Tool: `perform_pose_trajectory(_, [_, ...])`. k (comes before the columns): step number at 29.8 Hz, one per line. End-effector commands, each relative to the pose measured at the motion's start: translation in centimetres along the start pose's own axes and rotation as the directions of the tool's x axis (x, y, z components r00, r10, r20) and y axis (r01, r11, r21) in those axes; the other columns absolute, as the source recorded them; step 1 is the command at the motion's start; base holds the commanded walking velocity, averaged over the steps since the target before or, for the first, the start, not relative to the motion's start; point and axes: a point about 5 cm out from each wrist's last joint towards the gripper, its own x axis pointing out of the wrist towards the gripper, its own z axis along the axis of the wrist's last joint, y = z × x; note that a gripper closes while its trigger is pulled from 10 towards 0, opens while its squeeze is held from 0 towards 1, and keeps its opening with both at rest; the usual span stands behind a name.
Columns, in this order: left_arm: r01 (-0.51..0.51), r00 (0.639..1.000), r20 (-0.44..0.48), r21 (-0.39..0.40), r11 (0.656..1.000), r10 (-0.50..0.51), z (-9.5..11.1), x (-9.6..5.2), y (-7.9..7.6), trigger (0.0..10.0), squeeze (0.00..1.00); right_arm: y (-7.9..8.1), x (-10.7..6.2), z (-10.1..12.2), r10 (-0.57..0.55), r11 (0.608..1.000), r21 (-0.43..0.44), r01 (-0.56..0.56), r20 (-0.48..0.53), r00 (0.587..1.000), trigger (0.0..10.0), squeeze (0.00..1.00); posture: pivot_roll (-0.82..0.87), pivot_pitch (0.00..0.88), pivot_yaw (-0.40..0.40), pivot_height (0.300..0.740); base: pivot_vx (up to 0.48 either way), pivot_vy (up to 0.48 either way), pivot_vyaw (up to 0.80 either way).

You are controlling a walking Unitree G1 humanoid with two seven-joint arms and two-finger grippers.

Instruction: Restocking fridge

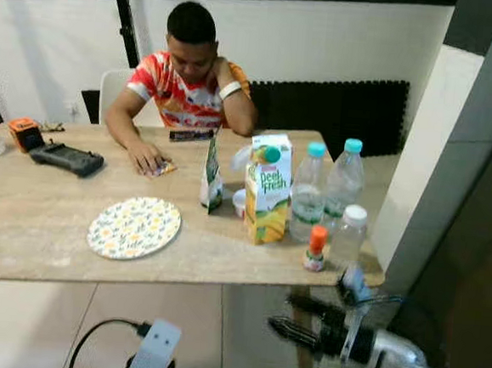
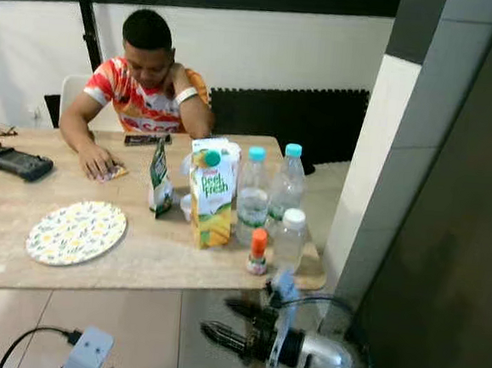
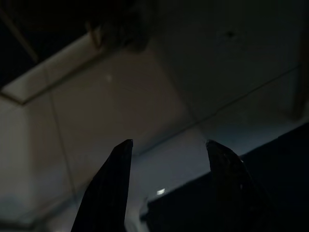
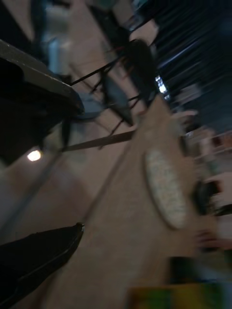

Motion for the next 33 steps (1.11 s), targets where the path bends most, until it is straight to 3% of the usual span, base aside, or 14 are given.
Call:
perform_pose_trajectory(1, [0.032, 0.999, 0.026, 0.013, 0.999, -0.033, -0.2, -0.4, -0.2, 10.0, 0.00, 0.1, -0.2, 1.3, 0.005, 1.000, -0.015, -0.004, 0.059, 0.998, 10.0, 0.21, -0.10, 0.105, 0.016, 0.740, 0.000, 0.000, 0.00])
perform_pose_trajectory(2, [0.030, 0.999, 0.032, 0.010, 0.999, -0.031, -0.2, -0.5, -0.1, 10.0, 0.00, 0.1, -0.2, 1.4, 0.003, 1.000, -0.020, -0.002, 0.064, 0.998, 10.0, 0.21, -0.10, 0.105, 0.016, 0.740, 0.000, 0.000, 0.00])
perform_pose_trajectory(5, [-0.019, 0.997, 0.075, -0.014, 1.000, 0.020, 0.5, -0.5, 0.8, 10.0, 0.00, -0.1, -0.1, 2.1, -0.031, 0.998, -0.059, 0.037, 0.085, 0.996, 10.0, 0.38, -0.10, 0.105, 0.015, 0.740, 0.000, 0.000, 0.00])
perform_pose_trajectory(8, [-0.060, 0.981, 0.184, -0.034, 0.998, 0.065, 2.4, -0.6, 2.4, 10.0, 0.00, 0.3, -0.2, 2.9, -0.028, 0.998, -0.058, 0.034, 0.103, 0.994, 10.0, 0.40, -0.10, 0.105, 0.014, 0.740, 0.000, 0.000, 0.00])
perform_pose_trajectory(13, [-0.038, 0.957, 0.285, -0.037, 0.999, 0.047, 4.3, -0.9, 3.0, 10.0, 0.00, 0.5, -0.1, 3.4, -0.044, 0.998, -0.047, 0.050, 0.120, 0.992, 10.0, 0.47, -0.10, 0.105, 0.013, 0.740, 0.000, 0.000, 0.00])
perform_pose_trajectory(14, [0.028, 0.935, 0.353, -0.029, 0.999, -0.016, 5.6, -1.5, 2.6, 10.0, 0.00, 0.4, 0.0, 3.6, -0.060, 0.997, -0.037, 0.065, 0.131, 0.990, 10.0, 1.00, -0.10, 0.106, 0.014, 0.740, 0.000, 0.000, 0.00])
perform_pose_trajectory(21, [0.123, 0.899, 0.424, -0.010, 0.992, -0.107, 7.4, -2.2, 1.5, 10.0, 0.00, -0.2, 0.4, 5.0, -0.137, 0.984, -0.087, 0.156, 0.194, 0.971, 10.0, 1.00, -0.10, 0.110, 0.019, 0.740, 0.000, 0.000, 0.00])
perform_pose_trajectory(23, [0.144, 0.890, 0.435, 0.007, 0.990, -0.133, 8.2, -2.3, 1.2, 10.0, 0.00, -1.4, 0.6, 5.5, -0.311, 0.910, -0.222, 0.351, 0.198, 0.930, 10.0, 1.00, -0.11, 0.111, 0.024, 0.740, 0.000, 0.000, 0.00])
perform_pose_trajectory(24, [0.145, 0.882, 0.450, 0.025, 0.989, -0.141, 8.8, -2.2, 1.1, 10.0, 0.00, -1.8, 0.8, 5.9, -0.366, 0.874, -0.249, 0.417, 0.227, 0.903, 10.0, 0.83, -0.11, 0.114, 0.025, 0.740, 0.000, 0.000, 0.00])
perform_pose_trajectory(25, [0.148, 0.874, 0.464, 0.032, 0.988, -0.146, 9.4, -2.2, 1.0, 10.0, 0.00, -1.8, 1.0, 6.3, -0.369, 0.868, -0.244, 0.433, 0.268, 0.890, 10.0, 0.51, -0.11, 0.114, 0.025, 0.740, 0.000, 0.000, 0.00])
perform_pose_trajectory(26, [0.149, 0.869, 0.473, 0.034, 0.988, -0.147, 9.7, -2.2, 1.0, 10.0, 0.00, -1.7, 1.1, 6.5, -0.357, 0.875, -0.227, 0.428, 0.294, 0.886, 10.0, 0.07, -0.11, 0.114, 0.025, 0.740, 0.000, 0.000, 0.00])
perform_pose_trajectory(28, [0.152, 0.864, 0.482, 0.031, 0.988, -0.148, 10.1, -2.3, 1.0, 10.0, 0.00, -1.7, 1.2, 6.8, -0.361, 0.869, -0.228, 0.439, 0.315, 0.878, 10.0, 0.07, -0.11, 0.113, 0.022, 0.740, 0.000, 0.000, 0.00])
perform_pose_trajectory(29, [0.156, 0.859, 0.489, 0.026, 0.987, -0.149, 10.4, -2.3, 1.0, 10.0, 0.00, -1.6, 1.3, 7.1, -0.357, 0.866, -0.231, 0.443, 0.335, 0.872, 10.0, 0.00, -0.11, 0.113, 0.021, 0.740, 0.000, 0.000, 0.00])
perform_pose_trajectory(33, [0.164, 0.856, 0.496, 0.010, 0.986, -0.147, 10.8, -2.5, 1.0, 10.0, 0.00, -1.6, 1.5, 7.4, -0.368, 0.854, -0.237, 0.462, 0.353, 0.860, 10.0, 0.00, -0.11, 0.110, 0.016, 0.740, 0.000, 0.000, 0.00])
